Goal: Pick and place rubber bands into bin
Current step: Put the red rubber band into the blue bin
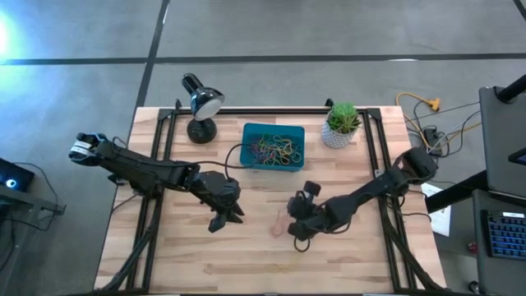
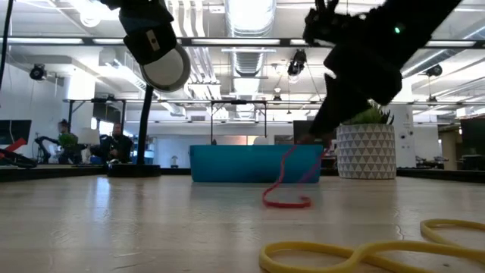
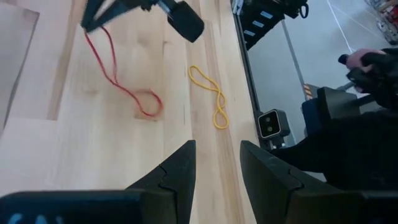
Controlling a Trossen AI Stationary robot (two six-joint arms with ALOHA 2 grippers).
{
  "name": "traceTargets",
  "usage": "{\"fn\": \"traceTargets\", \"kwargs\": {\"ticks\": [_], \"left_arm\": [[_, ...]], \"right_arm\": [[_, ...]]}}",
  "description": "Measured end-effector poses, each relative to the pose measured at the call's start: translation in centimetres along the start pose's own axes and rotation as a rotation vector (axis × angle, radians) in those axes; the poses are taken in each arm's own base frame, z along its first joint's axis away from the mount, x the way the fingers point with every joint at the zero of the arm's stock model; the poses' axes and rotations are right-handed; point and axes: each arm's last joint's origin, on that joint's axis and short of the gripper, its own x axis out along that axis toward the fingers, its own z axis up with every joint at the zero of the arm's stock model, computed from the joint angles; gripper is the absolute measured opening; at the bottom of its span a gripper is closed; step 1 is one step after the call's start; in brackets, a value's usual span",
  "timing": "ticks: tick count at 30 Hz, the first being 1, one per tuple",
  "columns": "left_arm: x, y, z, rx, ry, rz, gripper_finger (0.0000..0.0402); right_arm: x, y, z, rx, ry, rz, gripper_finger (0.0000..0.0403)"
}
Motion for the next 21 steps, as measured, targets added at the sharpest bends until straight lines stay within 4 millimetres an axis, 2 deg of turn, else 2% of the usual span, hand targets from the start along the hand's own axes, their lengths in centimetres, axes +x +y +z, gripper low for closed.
{"fn": "traceTargets", "kwargs": {"ticks": [12, 21], "left_arm": [[0.0, -0.1, 0.2, 0.004, -0.019, -0.003, 0.0109], [0.0, -0.1, 0.2, 0.005, -0.023, -0.004, 0.0109]], "right_arm": [[-3.3, -0.4, 5.5, -0.184, -0.169, -0.227, 0.0008], [-2.0, -3.6, 8.5, -0.204, -0.146, -0.326, 0.0008]]}}
